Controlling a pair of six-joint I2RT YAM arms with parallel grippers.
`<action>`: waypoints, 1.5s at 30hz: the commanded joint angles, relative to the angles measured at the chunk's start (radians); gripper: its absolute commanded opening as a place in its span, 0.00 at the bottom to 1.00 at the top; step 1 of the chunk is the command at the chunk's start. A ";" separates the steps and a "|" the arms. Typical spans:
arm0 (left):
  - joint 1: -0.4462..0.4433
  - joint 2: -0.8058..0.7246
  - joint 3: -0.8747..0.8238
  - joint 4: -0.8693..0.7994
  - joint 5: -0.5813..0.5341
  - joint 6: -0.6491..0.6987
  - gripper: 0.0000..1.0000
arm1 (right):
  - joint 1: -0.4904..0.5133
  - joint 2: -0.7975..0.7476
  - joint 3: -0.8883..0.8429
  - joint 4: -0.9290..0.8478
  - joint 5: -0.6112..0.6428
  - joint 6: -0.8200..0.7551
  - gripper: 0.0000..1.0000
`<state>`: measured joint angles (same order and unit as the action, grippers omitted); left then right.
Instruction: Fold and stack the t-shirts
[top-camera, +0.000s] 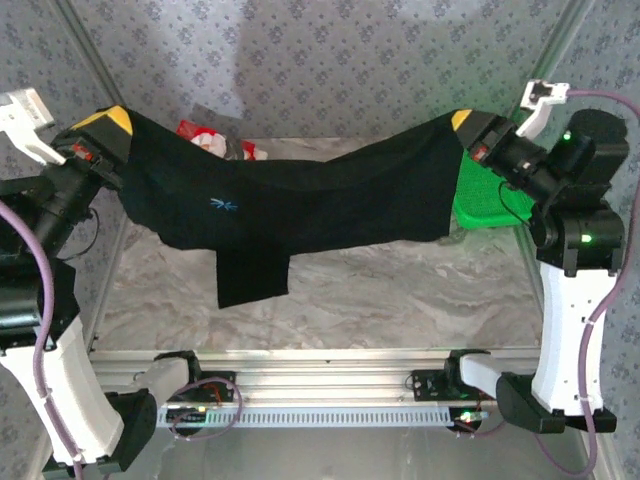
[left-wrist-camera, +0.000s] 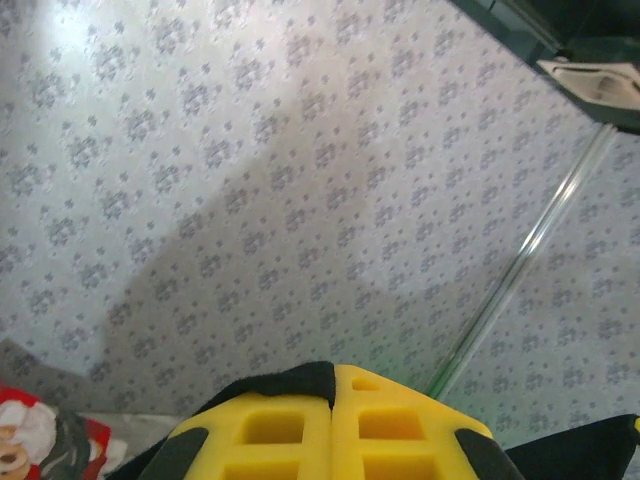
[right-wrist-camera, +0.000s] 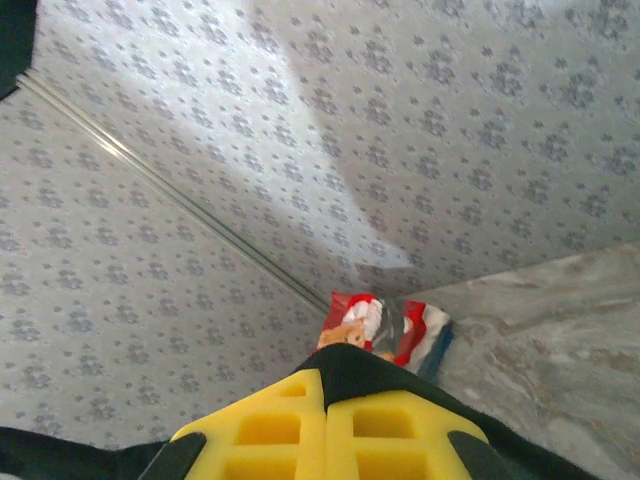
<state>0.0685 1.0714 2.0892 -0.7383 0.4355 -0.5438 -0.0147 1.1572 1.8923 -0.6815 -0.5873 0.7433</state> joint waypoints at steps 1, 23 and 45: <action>-0.009 0.009 0.074 0.003 0.035 -0.049 0.00 | -0.056 -0.021 0.073 0.075 -0.160 0.098 0.00; -0.010 0.320 0.570 0.029 0.074 -0.222 0.00 | -0.146 0.036 0.283 0.159 -0.235 0.225 0.00; 0.011 0.996 0.849 0.544 0.091 -0.493 0.00 | -0.254 0.973 0.976 0.580 -0.222 0.527 0.00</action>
<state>0.0635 2.1437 2.8944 -0.3996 0.5575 -1.0203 -0.2405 2.1532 2.8090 -0.2794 -0.8257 1.1793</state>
